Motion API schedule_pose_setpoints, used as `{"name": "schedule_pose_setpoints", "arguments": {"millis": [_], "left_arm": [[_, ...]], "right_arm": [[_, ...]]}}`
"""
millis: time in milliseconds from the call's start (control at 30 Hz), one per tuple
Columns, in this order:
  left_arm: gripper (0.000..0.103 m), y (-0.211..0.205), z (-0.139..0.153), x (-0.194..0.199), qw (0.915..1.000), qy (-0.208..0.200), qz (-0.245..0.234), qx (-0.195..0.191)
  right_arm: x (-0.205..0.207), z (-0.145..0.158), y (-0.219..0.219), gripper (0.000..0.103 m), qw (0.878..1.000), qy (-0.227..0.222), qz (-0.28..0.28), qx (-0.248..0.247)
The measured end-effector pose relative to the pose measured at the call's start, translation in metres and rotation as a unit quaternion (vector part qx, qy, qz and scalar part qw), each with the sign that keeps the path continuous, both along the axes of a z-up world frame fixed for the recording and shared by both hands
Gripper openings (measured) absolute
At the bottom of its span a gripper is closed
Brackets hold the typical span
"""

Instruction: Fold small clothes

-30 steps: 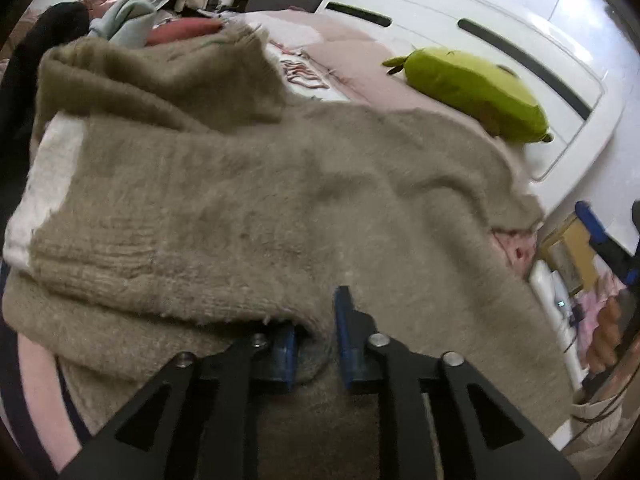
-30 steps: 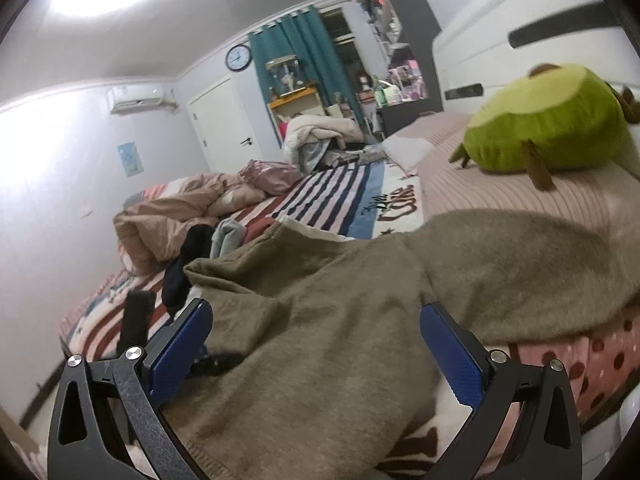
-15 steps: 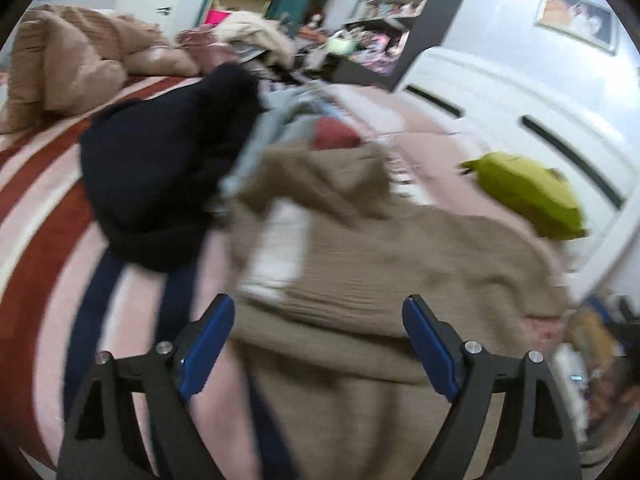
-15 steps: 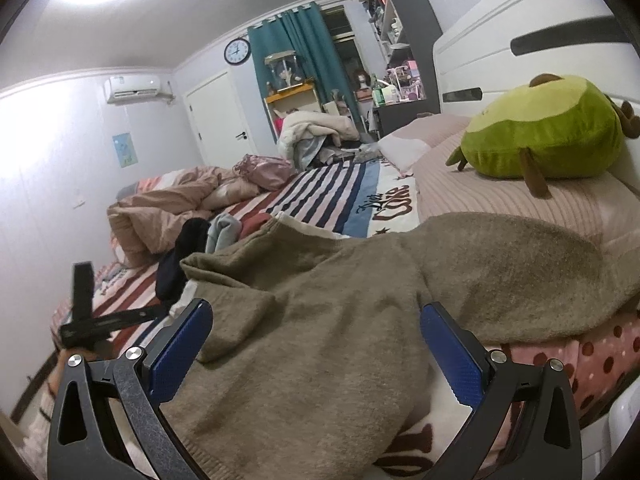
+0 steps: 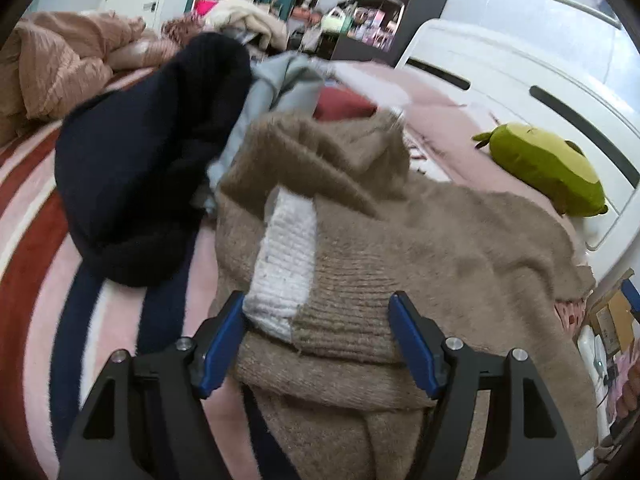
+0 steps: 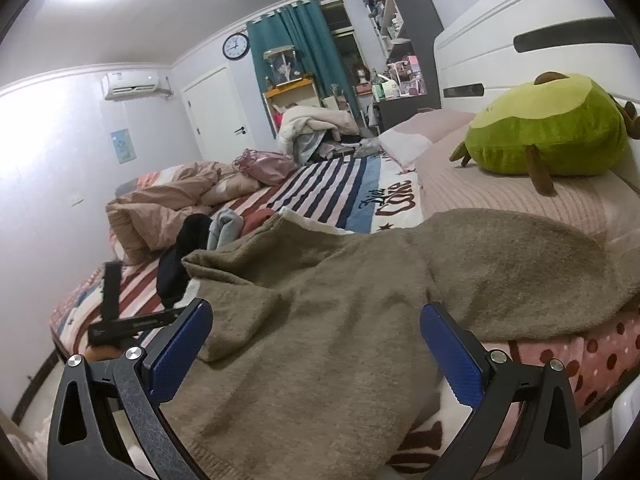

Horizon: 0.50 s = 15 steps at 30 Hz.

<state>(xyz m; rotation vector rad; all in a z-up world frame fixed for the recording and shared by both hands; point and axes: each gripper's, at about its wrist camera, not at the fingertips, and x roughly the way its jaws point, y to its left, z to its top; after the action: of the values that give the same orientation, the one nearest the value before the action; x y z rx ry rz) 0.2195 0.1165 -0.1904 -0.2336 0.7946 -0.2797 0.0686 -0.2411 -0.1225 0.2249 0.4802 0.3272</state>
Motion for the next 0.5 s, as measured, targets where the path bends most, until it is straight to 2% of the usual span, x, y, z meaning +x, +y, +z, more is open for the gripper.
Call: {"name": "schedule_pose_setpoints", "arguments": {"millis": [67,100,133,333,400,500], "left_arm": [[0.043,0.0,0.0,0.0,1.0,0.007,0.003,0.0],[0.025,-0.001,0.001,0.0,1.0,0.008,0.0,-0.002],[0.015,-0.002,0.004,-0.001,1.0,0.007,-0.001,-0.004],[0.012,-0.029,0.047,-0.026,0.9974,-0.055,-0.041,-0.023],[0.012,-0.051,0.066,-0.034,0.9939,-0.074,-0.074,-0.035],[0.012,-0.087,0.081,-0.037,0.9887,-0.083,-0.118,-0.042]], "right_arm": [[0.0,0.0,0.001,0.103,1.0,0.0,0.003,0.0],[0.0,0.0,0.001,0.103,1.0,0.0,0.003,0.001],[0.0,-0.001,0.0,0.103,1.0,0.001,0.001,0.002],[0.003,-0.01,-0.016,0.103,1.0,0.014,-0.013,0.014],[0.004,-0.013,-0.023,0.103,1.0,0.017,-0.018,0.018],[0.002,-0.018,-0.034,0.103,0.999,0.017,-0.021,0.023]]}}
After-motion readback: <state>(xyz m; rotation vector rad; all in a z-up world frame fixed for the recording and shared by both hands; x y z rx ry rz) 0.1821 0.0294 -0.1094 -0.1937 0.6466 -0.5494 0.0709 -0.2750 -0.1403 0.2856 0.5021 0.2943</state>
